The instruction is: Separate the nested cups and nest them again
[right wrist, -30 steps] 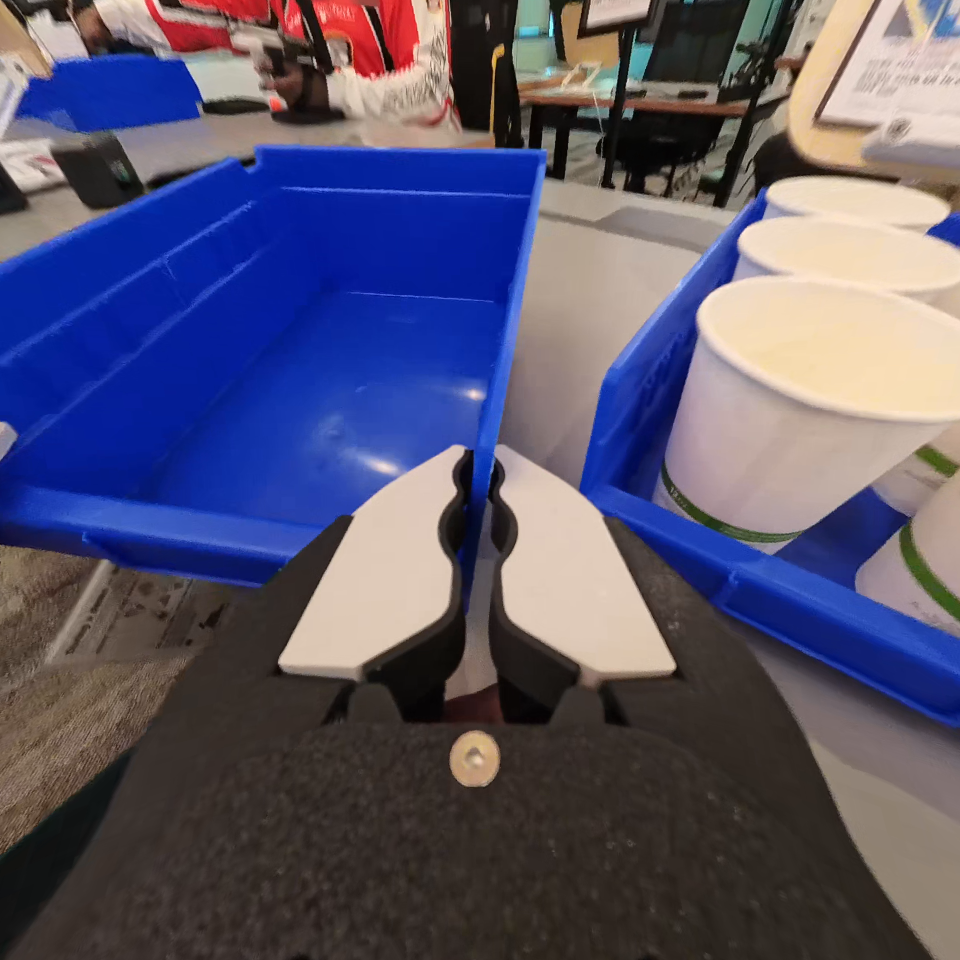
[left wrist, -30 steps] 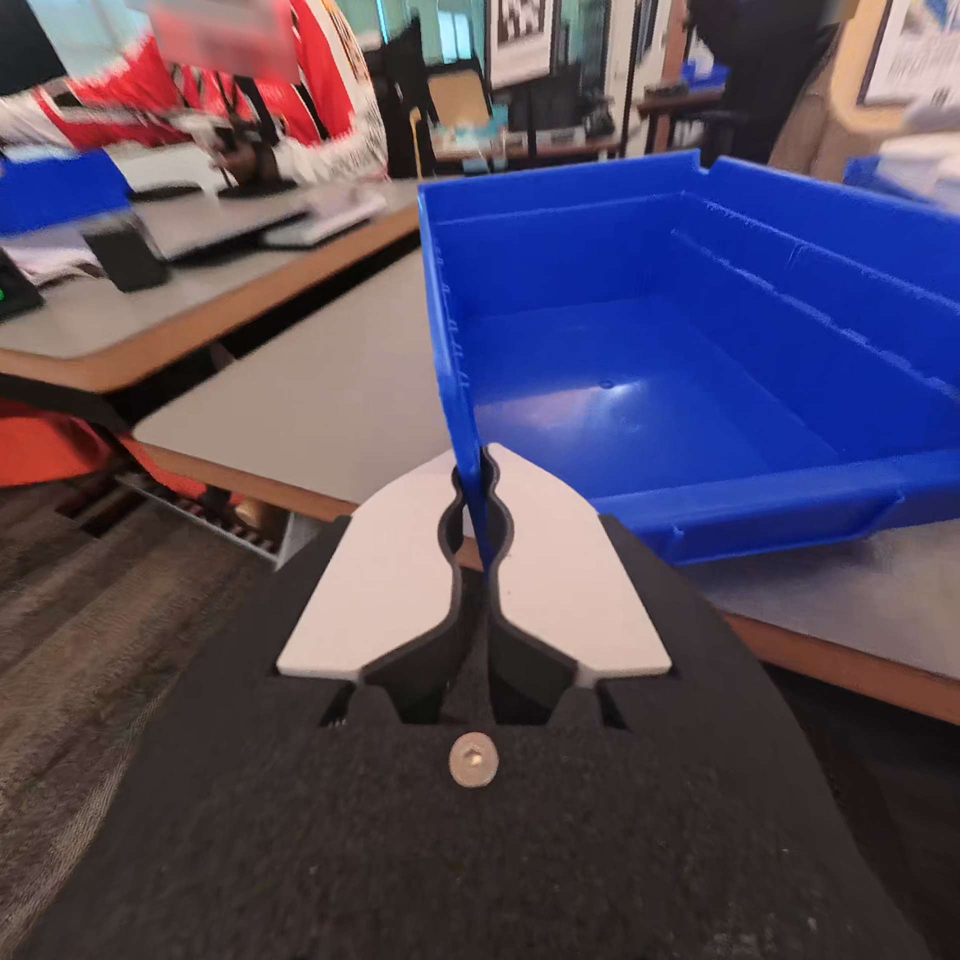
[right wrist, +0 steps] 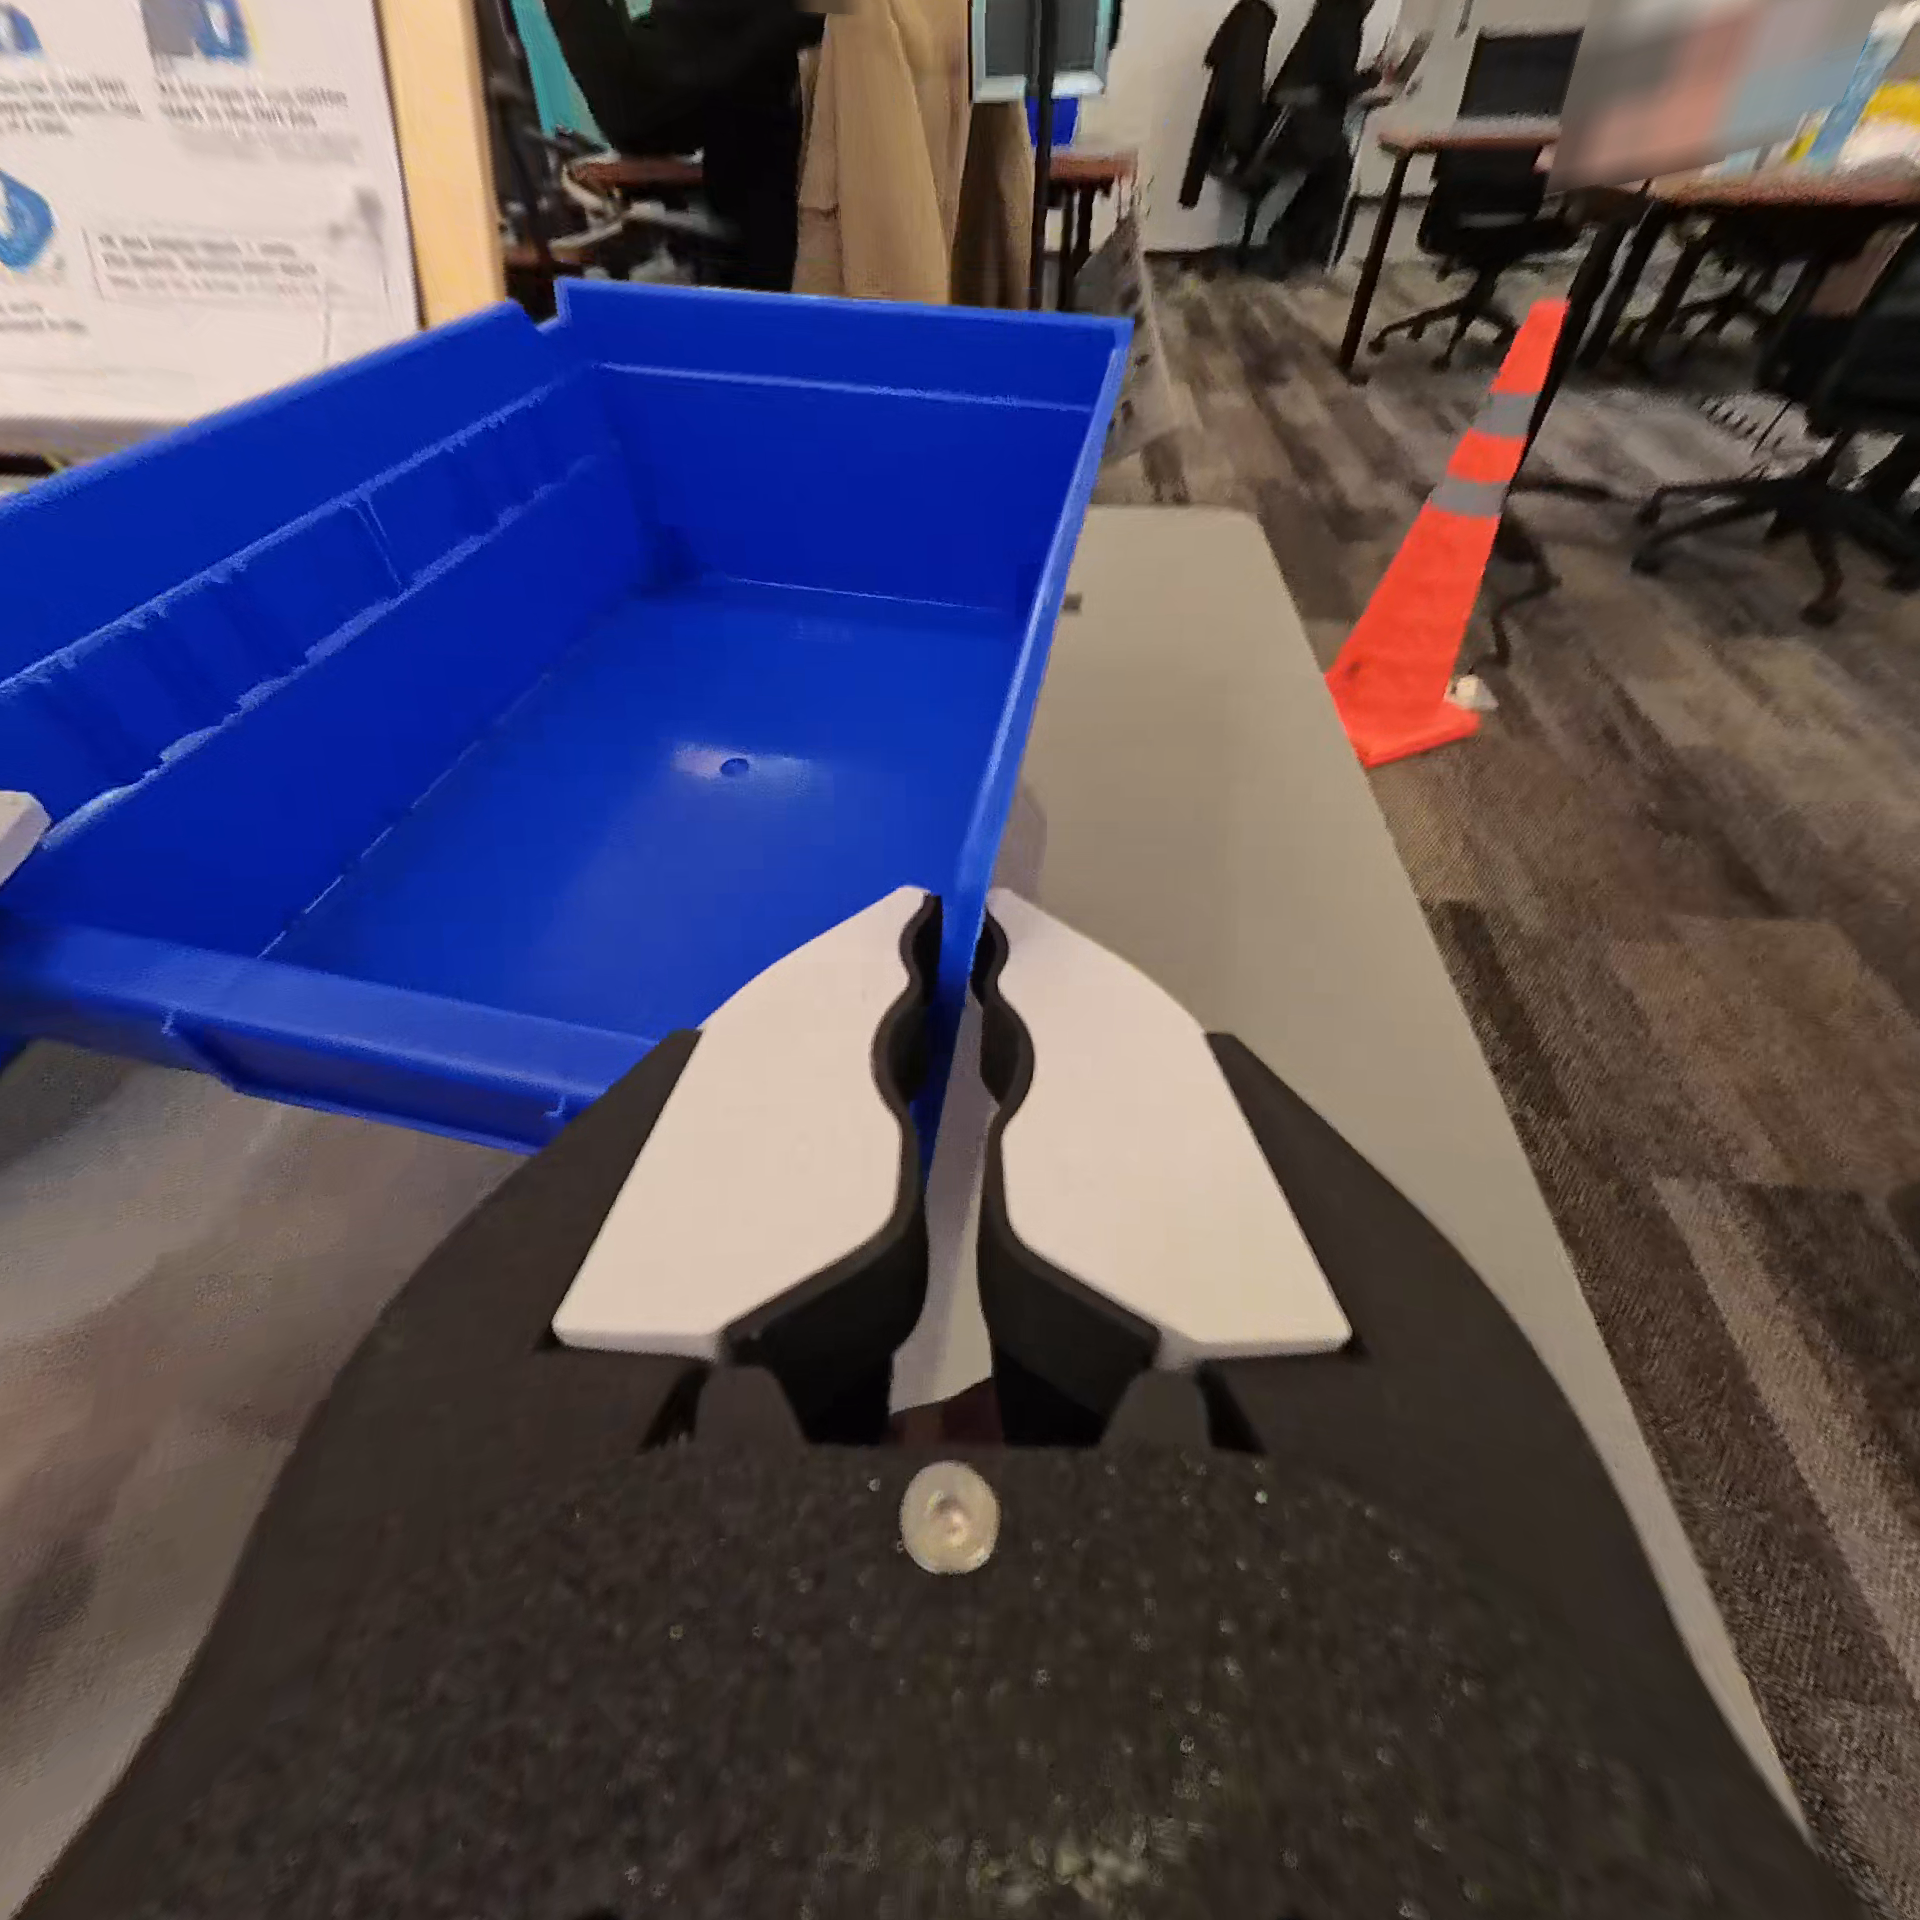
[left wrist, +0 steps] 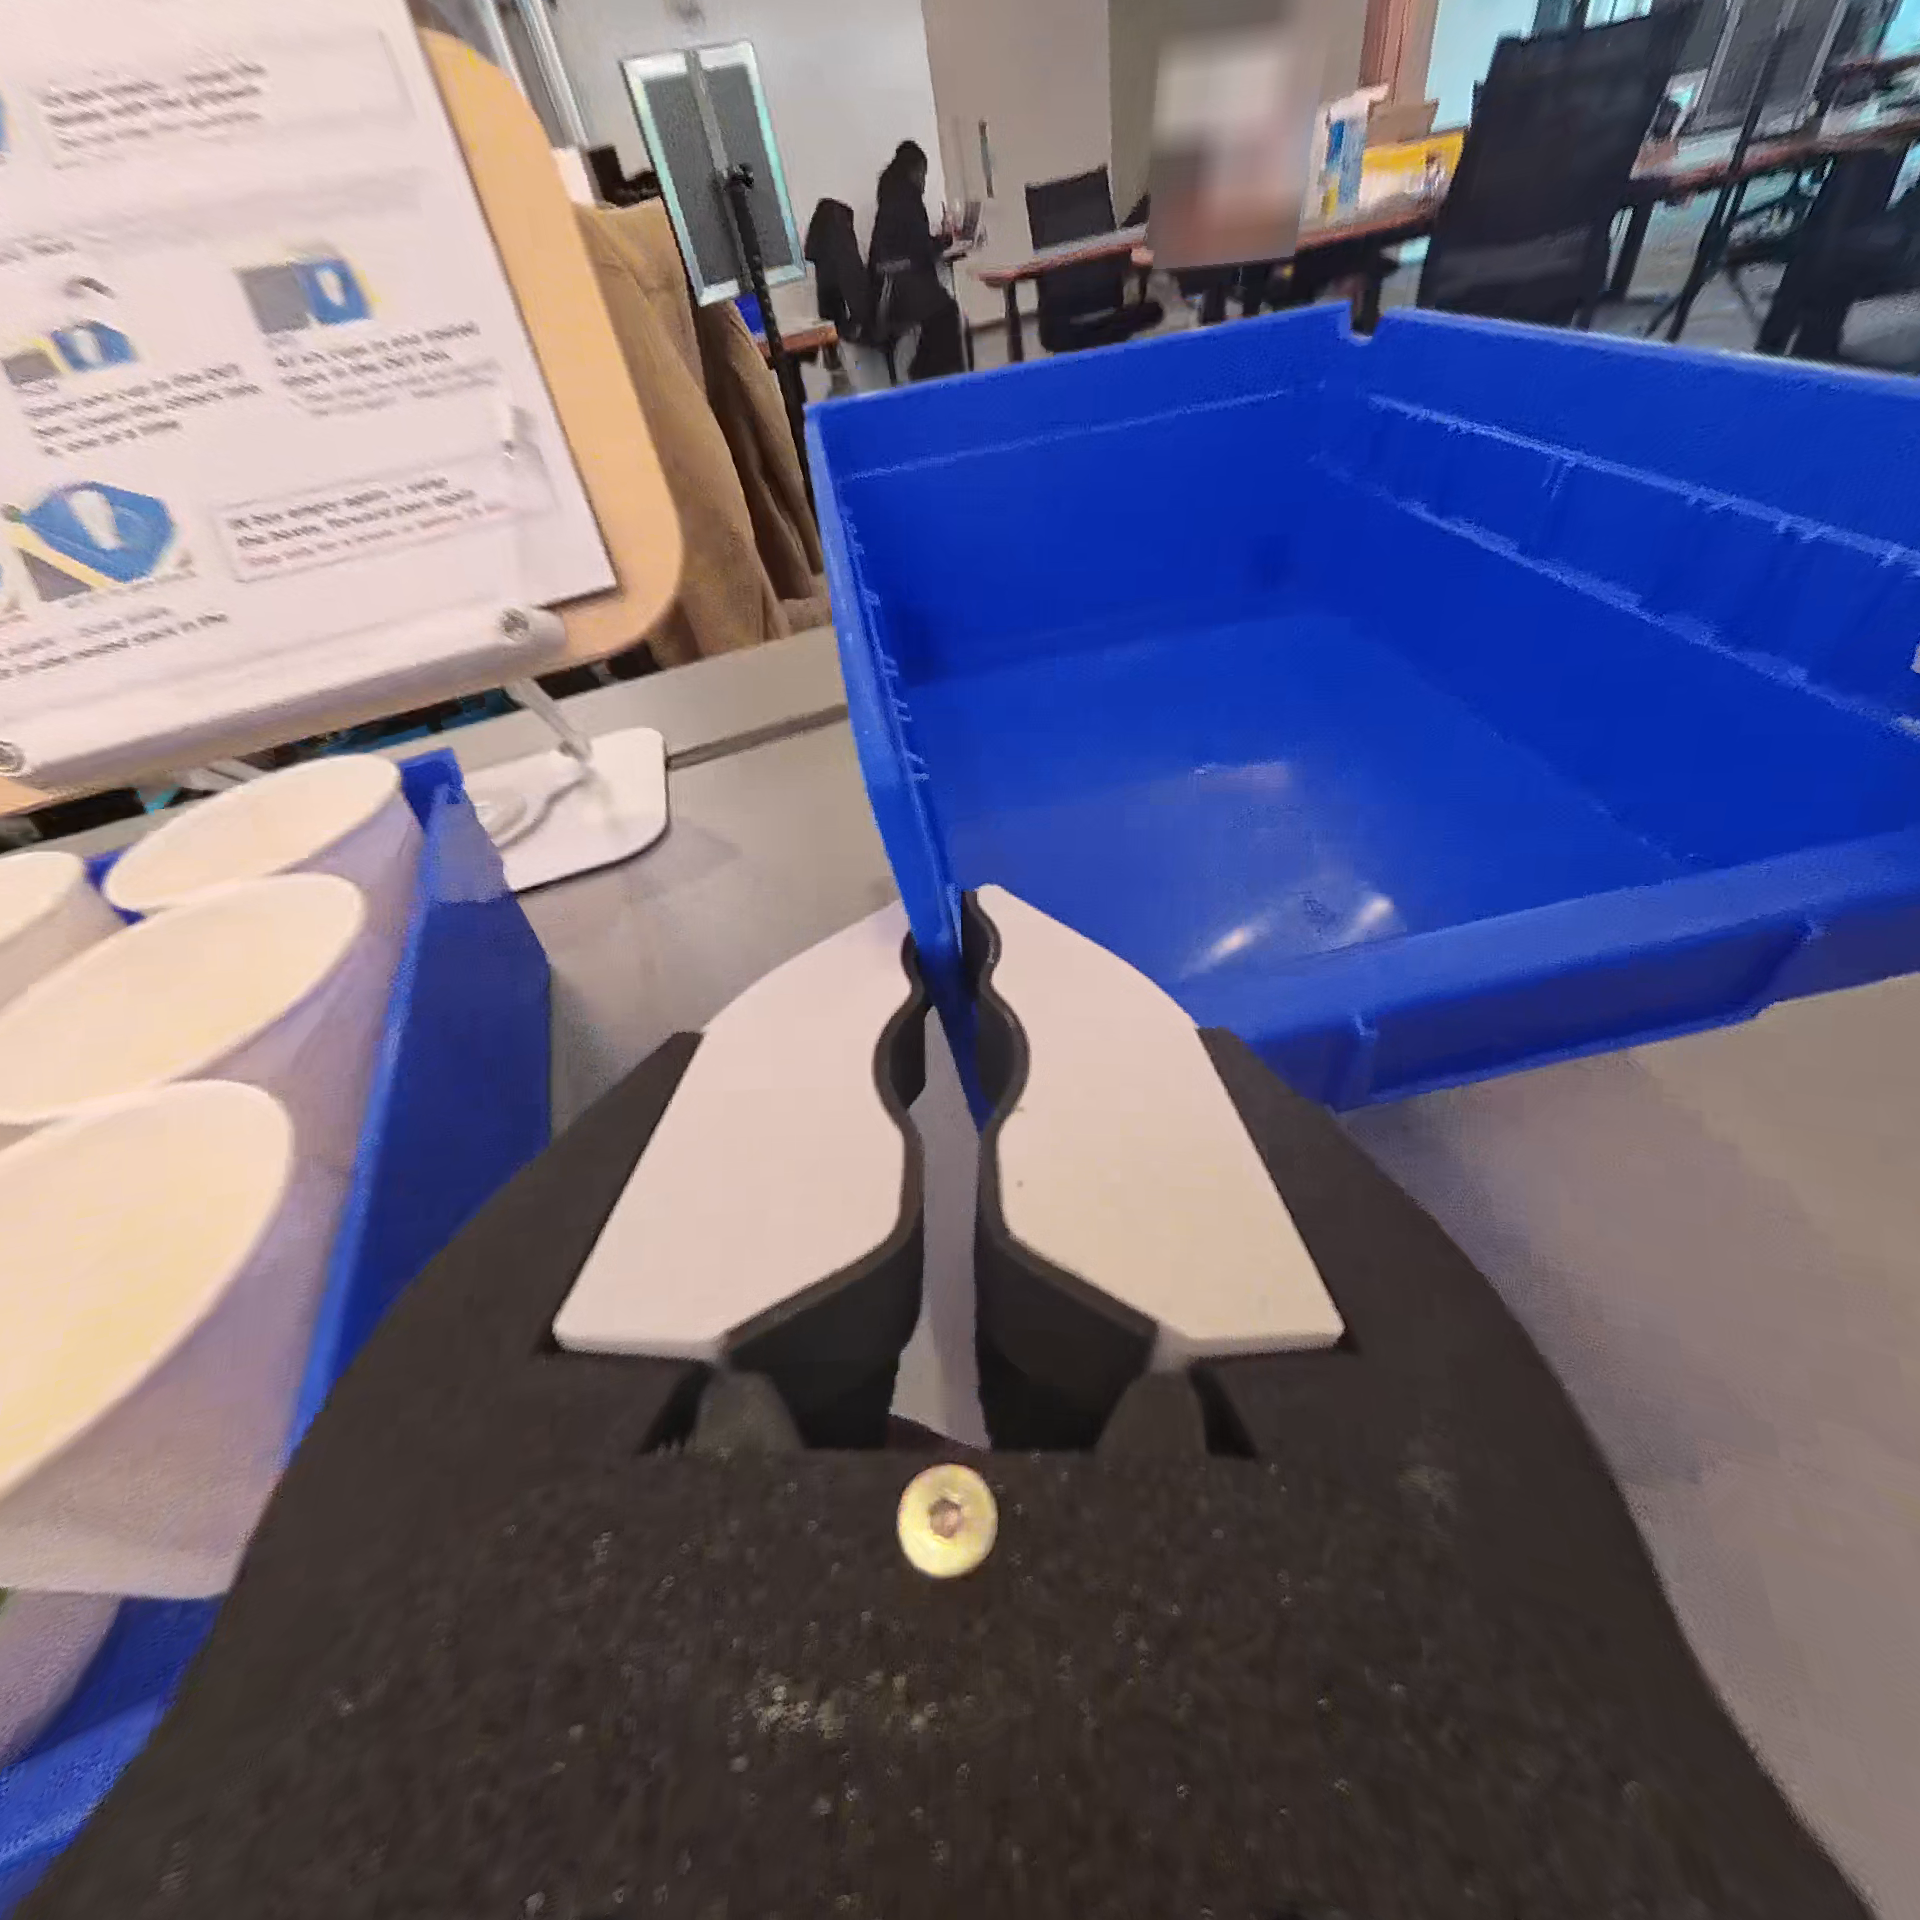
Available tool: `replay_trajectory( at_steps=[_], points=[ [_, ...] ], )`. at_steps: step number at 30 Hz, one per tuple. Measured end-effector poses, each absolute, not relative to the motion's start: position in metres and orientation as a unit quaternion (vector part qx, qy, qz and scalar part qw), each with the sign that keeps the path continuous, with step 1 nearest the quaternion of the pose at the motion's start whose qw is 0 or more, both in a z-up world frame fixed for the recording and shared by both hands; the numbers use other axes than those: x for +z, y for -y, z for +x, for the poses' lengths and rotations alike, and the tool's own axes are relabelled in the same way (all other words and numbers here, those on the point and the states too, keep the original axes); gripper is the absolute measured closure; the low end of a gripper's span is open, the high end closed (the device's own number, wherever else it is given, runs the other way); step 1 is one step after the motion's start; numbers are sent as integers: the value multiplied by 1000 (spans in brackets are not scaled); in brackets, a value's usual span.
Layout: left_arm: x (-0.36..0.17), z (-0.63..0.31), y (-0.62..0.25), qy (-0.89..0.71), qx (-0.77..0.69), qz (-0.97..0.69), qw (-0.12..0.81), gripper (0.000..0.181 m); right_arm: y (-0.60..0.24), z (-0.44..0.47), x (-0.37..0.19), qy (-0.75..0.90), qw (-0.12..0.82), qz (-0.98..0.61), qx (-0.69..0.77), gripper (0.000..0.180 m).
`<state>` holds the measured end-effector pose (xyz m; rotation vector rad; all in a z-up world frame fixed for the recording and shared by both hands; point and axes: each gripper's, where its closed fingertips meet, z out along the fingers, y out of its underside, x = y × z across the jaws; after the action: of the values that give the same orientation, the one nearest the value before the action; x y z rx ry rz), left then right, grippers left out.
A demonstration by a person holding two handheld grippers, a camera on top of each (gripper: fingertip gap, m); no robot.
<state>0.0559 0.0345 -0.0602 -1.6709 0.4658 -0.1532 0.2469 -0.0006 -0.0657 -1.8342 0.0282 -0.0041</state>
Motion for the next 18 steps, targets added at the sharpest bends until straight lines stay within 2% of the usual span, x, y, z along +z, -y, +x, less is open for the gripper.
replay_trajectory(
  at_steps=[10, 11, 13, 14, 16, 18],
  points=[
    [-132, 80, -33, -261, -86, -781, 560, 171, -22, 271, -127, -5, 566, -824, 0, 175],
    [-137, 81, -32, -267, -87, -787, 549, 168, -23, 274, -131, -5, 559, -829, -10, 175],
    [-138, 79, -32, -263, -77, -792, 546, 143, -23, 274, -131, -12, 562, -827, -4, 176],
    [-134, 77, -30, -261, -82, -789, 550, 141, -22, 275, -131, -18, 560, -828, -8, 173],
    [-129, 67, -22, -272, -81, -787, 548, 134, -14, 285, -124, -27, 563, -824, -56, 153],
    [-120, 45, -8, -287, -85, -784, 544, 133, 3, 291, -107, -31, 571, -812, -114, 143]
  ],
)
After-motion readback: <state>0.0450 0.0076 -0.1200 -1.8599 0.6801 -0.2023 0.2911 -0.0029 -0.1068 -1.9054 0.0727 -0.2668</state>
